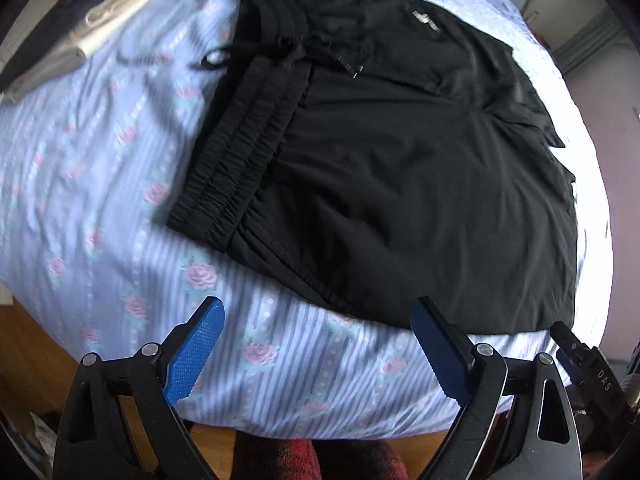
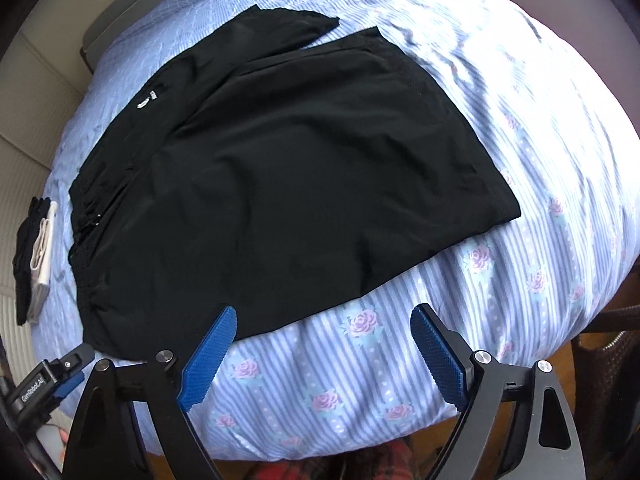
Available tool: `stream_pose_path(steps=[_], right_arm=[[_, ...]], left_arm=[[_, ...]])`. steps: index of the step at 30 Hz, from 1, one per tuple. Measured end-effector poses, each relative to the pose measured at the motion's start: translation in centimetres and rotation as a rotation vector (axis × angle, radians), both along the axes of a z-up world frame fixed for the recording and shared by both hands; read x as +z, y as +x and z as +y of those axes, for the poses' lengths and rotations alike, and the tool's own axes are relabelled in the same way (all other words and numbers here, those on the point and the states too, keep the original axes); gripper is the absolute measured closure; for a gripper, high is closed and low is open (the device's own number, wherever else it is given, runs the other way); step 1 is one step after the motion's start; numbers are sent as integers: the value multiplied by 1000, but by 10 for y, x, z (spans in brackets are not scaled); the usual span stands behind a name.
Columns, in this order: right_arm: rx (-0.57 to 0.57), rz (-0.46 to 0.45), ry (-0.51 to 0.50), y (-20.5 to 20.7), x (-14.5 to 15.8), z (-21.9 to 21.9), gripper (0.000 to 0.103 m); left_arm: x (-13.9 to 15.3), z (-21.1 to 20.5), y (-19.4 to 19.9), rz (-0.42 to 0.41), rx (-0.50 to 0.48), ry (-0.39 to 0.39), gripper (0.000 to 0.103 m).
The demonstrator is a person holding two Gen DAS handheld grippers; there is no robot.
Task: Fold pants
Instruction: 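Lower both grippers onto the black shorts and close on the waistband and leg edge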
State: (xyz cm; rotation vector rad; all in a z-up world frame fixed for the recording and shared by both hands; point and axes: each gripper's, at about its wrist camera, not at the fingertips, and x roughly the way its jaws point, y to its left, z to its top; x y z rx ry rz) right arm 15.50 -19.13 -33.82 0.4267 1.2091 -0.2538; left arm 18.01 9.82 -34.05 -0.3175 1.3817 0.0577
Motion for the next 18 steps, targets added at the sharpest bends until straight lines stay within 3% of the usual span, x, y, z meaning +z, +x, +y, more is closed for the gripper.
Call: stream_pose_path(steps=[5, 10, 13, 14, 17, 18], right_arm=[[-74, 24, 40, 1, -36, -29, 22], [-128, 16, 74, 3, -51, -49, 27], [-117, -9, 60, 13, -46, -52, 31], [-117, -19, 54, 19, -45, -55, 34], [-100, -31, 23, 35, -40, -61, 57], [-85, -35, 6, 41, -39, -63, 73]], left_arm=[[-33, 8, 8, 36, 115, -72, 12], [-44, -6, 10, 37, 84, -17, 12], [-45, -8, 14, 31, 127, -34, 12], [-44, -9, 18, 25, 145, -46, 19], [-36, -13, 33, 6, 128, -40, 49], [-31, -15, 40, 3, 112, -25, 62]])
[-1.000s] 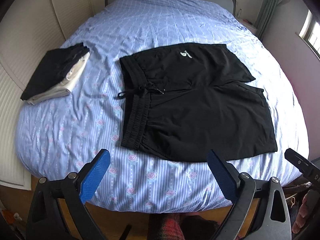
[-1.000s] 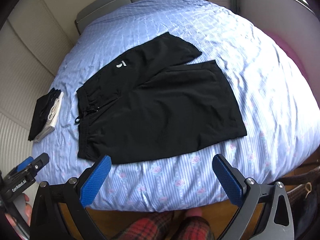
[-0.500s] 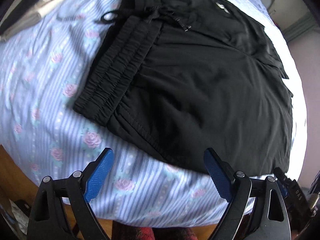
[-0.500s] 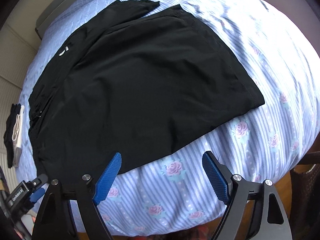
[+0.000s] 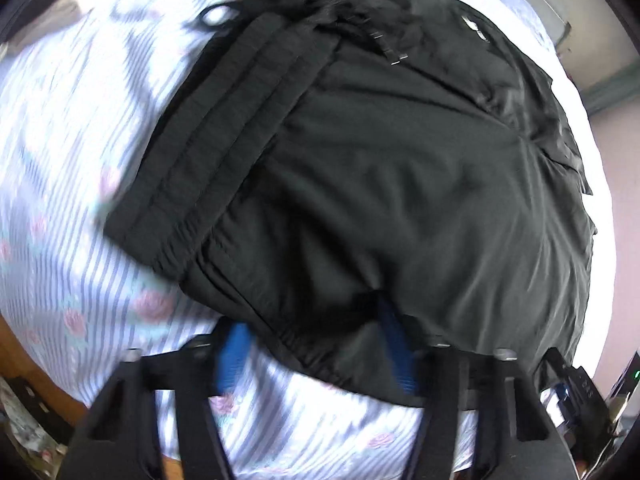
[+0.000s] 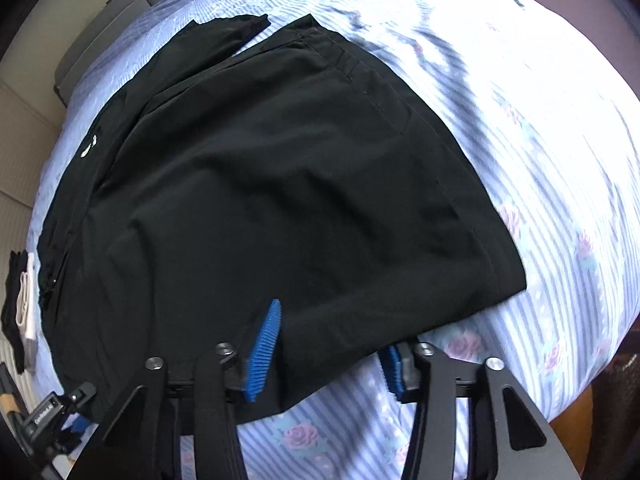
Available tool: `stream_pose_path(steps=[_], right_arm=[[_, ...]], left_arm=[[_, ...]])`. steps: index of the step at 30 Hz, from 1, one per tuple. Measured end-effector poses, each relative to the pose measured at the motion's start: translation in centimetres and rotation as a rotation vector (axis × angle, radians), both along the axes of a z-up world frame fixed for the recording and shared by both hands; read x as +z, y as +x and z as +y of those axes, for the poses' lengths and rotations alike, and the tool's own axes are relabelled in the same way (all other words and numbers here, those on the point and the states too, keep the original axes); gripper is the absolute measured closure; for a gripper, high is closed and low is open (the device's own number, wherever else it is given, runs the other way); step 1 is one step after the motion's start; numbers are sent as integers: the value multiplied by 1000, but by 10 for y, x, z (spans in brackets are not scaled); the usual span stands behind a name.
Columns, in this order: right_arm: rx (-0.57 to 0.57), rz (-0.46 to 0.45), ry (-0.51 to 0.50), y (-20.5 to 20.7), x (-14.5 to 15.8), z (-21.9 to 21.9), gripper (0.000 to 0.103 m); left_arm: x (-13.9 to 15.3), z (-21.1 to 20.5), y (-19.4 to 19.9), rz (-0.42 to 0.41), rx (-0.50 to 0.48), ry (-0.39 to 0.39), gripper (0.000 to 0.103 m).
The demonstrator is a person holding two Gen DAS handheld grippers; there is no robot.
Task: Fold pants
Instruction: 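Lower both grippers onto the black shorts and close on the waistband and leg edge, then lift the shorts with both grippers and fold them in half, then open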
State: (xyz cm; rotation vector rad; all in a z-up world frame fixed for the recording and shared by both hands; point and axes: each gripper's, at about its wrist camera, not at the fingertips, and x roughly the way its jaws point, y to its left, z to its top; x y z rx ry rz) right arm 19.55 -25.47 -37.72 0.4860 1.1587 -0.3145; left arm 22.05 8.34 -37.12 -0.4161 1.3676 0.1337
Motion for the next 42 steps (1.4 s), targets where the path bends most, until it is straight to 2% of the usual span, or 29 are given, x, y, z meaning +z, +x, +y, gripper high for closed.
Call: stream_pose_path(steps=[1, 3, 5, 8, 10, 15, 20, 24, 25, 28, 32, 34, 42], right_arm=[[11, 10, -19, 5, 2, -3, 86], [23, 3, 0, 11, 12, -10, 94], [33, -30, 3, 12, 34, -13, 96], [66, -87, -13, 5, 84, -9, 97], [84, -126, -4, -3, 121, -8, 97], [137, -190, -1, -18, 199, 2, 98], [154, -249, 1, -4, 251, 2, 98], [152, -313, -19, 57, 280, 5, 98], [155, -336, -14, 61, 287, 9, 98], [163, -388, -29, 102, 293, 15, 98], [192, -408, -55, 174, 282, 26, 98], [205, -399, -37, 205, 267, 29, 98], [251, -265, -89, 350, 185, 41, 98]], left_arm=[[4, -3, 4, -4, -14, 6, 70], [24, -11, 10, -12, -59, 15, 91], [41, -11, 9, -40, -79, 29, 92], [85, -11, 9, -90, -81, 23, 92], [116, -13, 9, -131, -94, 53, 93], [166, -4, 9, -195, -106, 78, 94], [183, 21, 5, -178, -83, 82, 94], [204, 31, 34, -195, -54, 69, 94], [207, 33, 43, -209, -47, 69, 94], [201, 39, 69, -218, -15, 58, 94], [189, 50, 119, -231, 28, 51, 94], [179, 54, 151, -230, 35, 77, 95], [126, 78, 245, -182, 45, 139, 98]])
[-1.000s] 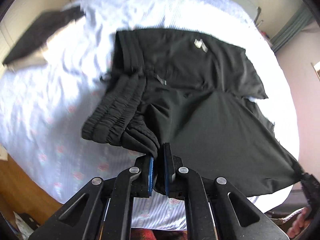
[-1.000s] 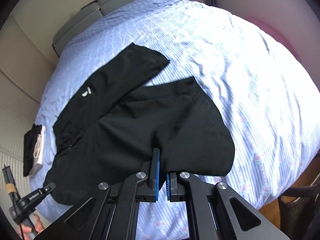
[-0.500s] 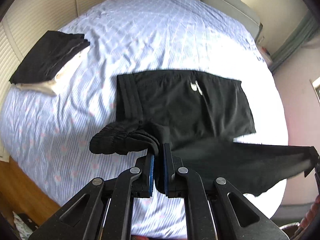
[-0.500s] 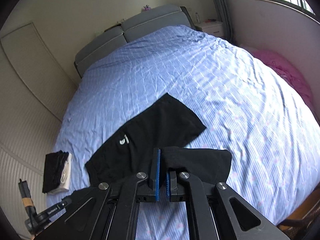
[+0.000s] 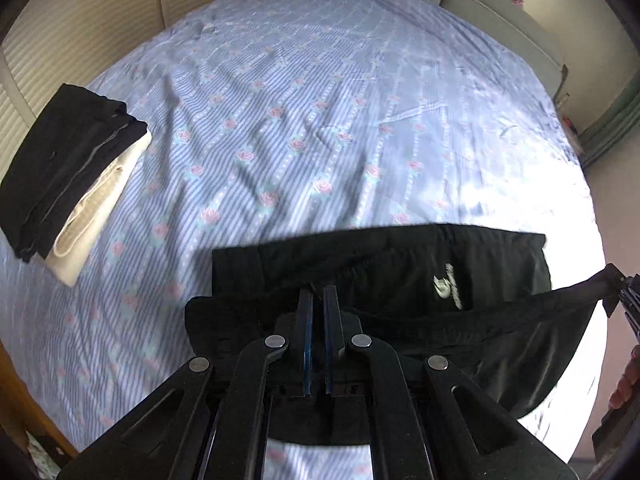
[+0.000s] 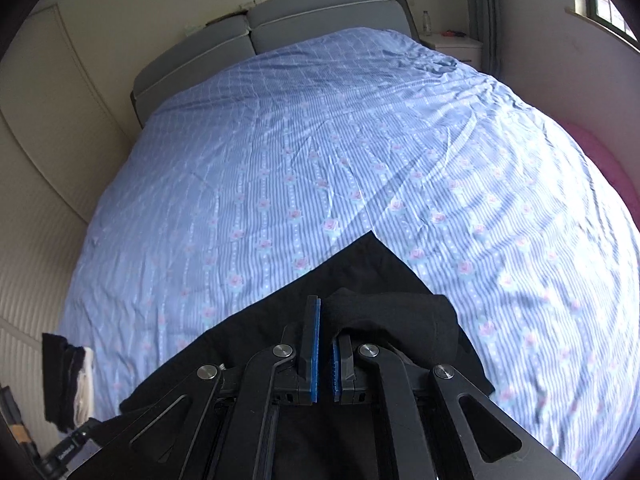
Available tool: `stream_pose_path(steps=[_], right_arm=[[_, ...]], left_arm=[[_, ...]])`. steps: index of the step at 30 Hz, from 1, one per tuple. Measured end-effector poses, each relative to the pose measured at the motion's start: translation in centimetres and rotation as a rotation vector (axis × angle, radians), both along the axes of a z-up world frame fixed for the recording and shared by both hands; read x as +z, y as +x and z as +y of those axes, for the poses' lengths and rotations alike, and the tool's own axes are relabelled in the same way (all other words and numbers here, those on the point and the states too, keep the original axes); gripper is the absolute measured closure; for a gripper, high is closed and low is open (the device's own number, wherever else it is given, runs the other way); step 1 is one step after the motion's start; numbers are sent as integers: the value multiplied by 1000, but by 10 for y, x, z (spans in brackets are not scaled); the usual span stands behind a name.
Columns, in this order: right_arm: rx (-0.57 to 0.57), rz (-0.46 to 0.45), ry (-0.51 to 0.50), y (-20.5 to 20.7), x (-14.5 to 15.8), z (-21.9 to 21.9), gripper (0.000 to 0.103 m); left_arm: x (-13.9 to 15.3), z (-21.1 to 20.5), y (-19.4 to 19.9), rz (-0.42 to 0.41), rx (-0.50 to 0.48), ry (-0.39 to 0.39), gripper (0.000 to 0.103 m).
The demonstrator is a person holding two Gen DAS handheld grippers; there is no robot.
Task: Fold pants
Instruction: 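Lift the shorts with both grippers and fold them in half, then open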
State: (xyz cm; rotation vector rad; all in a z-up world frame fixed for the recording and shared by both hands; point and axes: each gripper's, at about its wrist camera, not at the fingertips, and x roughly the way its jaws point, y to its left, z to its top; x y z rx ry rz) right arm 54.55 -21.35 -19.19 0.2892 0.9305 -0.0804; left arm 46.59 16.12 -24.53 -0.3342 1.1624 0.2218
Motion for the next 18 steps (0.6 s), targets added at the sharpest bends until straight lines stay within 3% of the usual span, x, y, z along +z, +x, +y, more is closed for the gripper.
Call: stream_pose_path(steps=[6, 8, 10, 11, 13, 14, 15, 16, 18], right_arm=[[57, 90, -33, 62, -51, 16, 98], [74, 112, -47, 75, -63, 21, 98], [86, 136, -74, 87, -75, 26, 98], [84, 154, -85, 91, -80, 27, 98], [85, 168, -95, 96, -89, 28, 98], [83, 176, -106, 98, -91, 28, 98], [83, 178, -117, 98, -93, 29, 98], [84, 178, -125, 98, -94, 31, 98], [92, 178, -132, 98, -96, 33, 98]], left_arm=[[-52, 10, 41, 63, -50, 24, 97], [-60, 13, 47, 86, -69, 24, 92], [-64, 18, 54, 119, -88, 18, 80], [-62, 19, 55, 128, -92, 11, 70], [-49, 22, 57, 120, -110, 31, 42], [-38, 22, 56, 90, -117, 92, 19], [-24, 20, 55, 41, -139, 184, 12], [-11, 16, 55, -11, -180, 268, 12], [-3, 11, 60, -57, -302, 310, 10]])
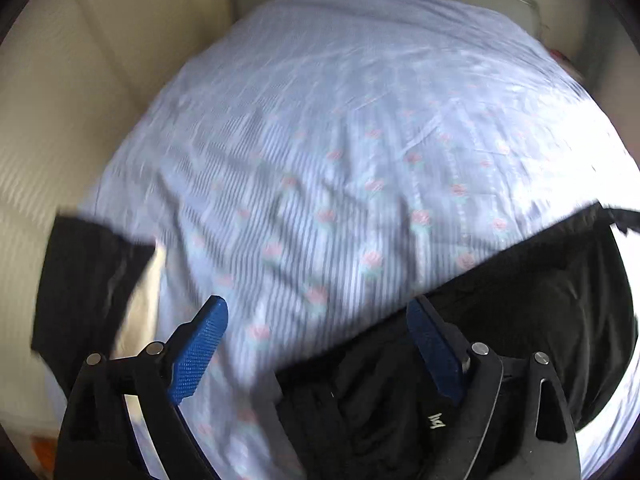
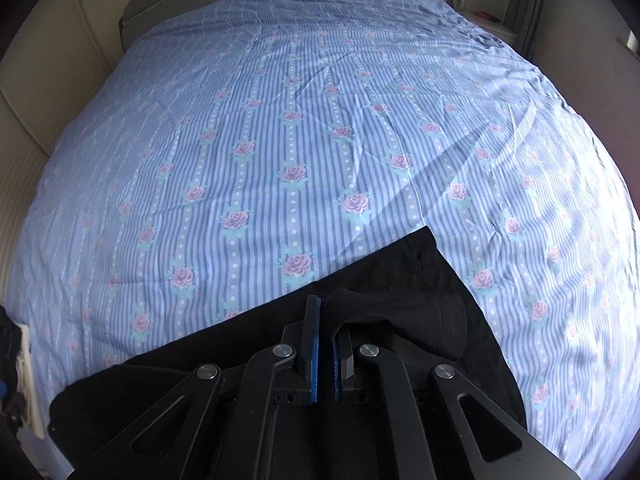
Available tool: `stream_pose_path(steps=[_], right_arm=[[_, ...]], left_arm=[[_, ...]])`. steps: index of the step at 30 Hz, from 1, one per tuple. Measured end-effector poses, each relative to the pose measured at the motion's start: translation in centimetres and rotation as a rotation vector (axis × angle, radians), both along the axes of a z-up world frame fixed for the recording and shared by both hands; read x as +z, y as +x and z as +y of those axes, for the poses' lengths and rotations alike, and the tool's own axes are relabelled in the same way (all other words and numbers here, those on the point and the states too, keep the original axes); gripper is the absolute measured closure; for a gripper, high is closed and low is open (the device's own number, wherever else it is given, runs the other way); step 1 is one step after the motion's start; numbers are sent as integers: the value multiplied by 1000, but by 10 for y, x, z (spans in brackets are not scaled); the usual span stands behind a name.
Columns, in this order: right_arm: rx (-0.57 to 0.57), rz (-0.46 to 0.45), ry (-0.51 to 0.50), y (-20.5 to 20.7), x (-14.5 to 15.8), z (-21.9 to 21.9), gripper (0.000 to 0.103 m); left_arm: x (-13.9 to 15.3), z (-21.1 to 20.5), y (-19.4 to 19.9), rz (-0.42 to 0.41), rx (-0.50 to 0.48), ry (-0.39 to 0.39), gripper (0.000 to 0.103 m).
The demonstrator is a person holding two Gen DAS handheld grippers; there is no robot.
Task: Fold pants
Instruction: 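Lift the shorts with both grippers and fold them in half, then open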
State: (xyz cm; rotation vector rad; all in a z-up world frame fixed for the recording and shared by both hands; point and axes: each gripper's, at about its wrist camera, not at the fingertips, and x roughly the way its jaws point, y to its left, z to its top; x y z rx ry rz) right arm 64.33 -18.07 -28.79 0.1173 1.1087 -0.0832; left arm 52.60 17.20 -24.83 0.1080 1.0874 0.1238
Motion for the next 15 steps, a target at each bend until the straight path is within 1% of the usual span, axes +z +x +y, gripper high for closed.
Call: stream_pose_path(steps=[1, 2, 3, 4, 5, 6, 7, 8, 9, 10, 11, 13, 14, 15], right_arm=[[5, -1, -6, 0, 0, 2, 98], [10, 0, -14, -1, 0, 2, 98], [12, -1, -18, -1, -1, 3, 98], [12, -1, -18, -1, -1, 2, 98], [11, 1, -20, -1, -1, 2, 98], [12, 3, -24, -1, -1, 2, 98], [16, 3, -30, 0, -1, 2, 98], [24, 2, -42, 0, -1, 4, 98], [35, 1, -57, 2, -1, 6, 98], [52, -4, -70, 4, 0, 8, 98], [66, -9, -78, 8, 0, 11, 98], [79, -15, -86, 18, 1, 14, 98], [83, -8, -89, 24, -2, 15, 98], [88, 11, -93, 31, -7, 16, 98]], left_arm=[[-3, -2, 5, 21, -82, -21, 10], [-9, -1, 12, 52, -136, -46, 10], [-23, 0, 19, 107, -191, -85, 11], [-37, 2, 24, 157, -208, -109, 11], [-50, 2, 26, 204, -212, -126, 14], [-66, 4, 30, 263, -206, -151, 25], [-79, 5, 31, 308, -194, -176, 33], [-90, 4, 29, 333, -190, -195, 51], [-96, 3, 28, 341, -188, -218, 70], [-100, 2, 26, 340, -181, -240, 74], [-101, 0, 24, 326, -170, -231, 75], [-102, -5, 22, 298, -159, -202, 75], [-103, -6, 22, 298, -154, -196, 75], [-106, -7, 23, 306, -148, -190, 72]])
